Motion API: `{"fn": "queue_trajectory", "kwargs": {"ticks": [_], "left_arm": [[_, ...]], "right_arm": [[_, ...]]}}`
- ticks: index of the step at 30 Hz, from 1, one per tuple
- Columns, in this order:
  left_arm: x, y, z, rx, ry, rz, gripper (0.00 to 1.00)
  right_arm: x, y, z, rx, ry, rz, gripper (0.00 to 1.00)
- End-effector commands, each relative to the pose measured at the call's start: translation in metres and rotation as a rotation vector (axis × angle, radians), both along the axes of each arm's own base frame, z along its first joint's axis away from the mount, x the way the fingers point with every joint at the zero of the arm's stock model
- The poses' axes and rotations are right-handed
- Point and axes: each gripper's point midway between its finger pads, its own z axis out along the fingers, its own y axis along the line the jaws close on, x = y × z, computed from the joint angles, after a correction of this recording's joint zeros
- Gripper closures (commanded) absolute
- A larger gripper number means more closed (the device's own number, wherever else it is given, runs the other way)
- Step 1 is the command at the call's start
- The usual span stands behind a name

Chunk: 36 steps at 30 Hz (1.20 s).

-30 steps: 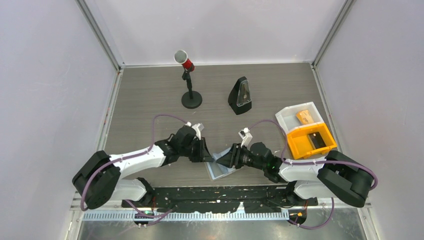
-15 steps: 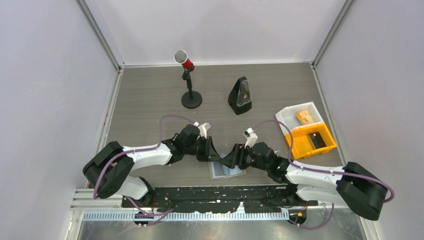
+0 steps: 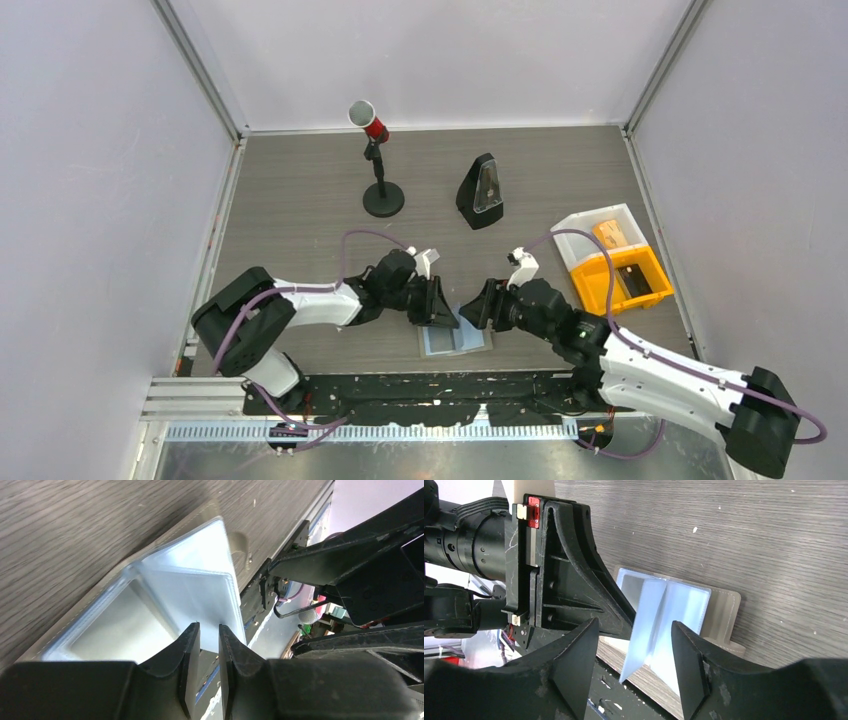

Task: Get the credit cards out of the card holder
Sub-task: Remove the credit card from the card holder.

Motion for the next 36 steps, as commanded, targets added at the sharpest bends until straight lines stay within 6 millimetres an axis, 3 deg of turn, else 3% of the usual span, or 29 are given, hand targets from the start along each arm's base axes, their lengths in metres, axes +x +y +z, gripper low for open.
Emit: {"fn": "queue_trajectory", "kwargs": {"ticks": [1, 5, 11, 14, 17, 20, 25, 30, 36], "left_arm": [[0.006, -0.022, 0.023, -0.086, -0.047, -0.033, 0.77], [0.009, -0.025, 0.015, -0.069, -0.046, -0.033, 0.76], [0.011, -0.029, -0.002, -0.051, -0.030, -0.033, 0.76], [0.013, -0.029, 0.001, -0.054, -0.039, -0.034, 0.75], [0.019, -0.022, 0.018, -0.073, -0.068, -0.024, 0.75], [0.029, 0.002, 0.029, -0.044, -0.102, 0.028, 0.74], [0.050, 0.060, 0.048, 0.049, -0.196, 0.164, 0.69], [0.053, 0.115, 0.066, 0.175, -0.313, 0.293, 0.63], [0.041, 0.153, 0.084, 0.234, -0.408, 0.376, 0.52]], "right_arm": [[0.004, -0.009, 0.022, -0.015, -0.051, -0.019, 0.41], [0.000, -0.003, 0.033, 0.008, -0.054, 0.021, 0.49], [-0.002, 0.005, 0.042, 0.017, -0.062, 0.039, 0.54], [-0.003, 0.009, 0.048, 0.020, -0.071, 0.041, 0.54], [-0.006, 0.013, 0.050, 0.017, -0.070, 0.050, 0.55], [-0.007, 0.018, 0.049, 0.001, -0.059, 0.045, 0.56], [-0.013, 0.032, 0.037, -0.071, -0.028, 0.030, 0.53], [-0.017, 0.054, 0.031, -0.138, -0.013, 0.027, 0.45], [-0.012, 0.068, 0.008, -0.323, 0.001, -0.011, 0.31]]}}
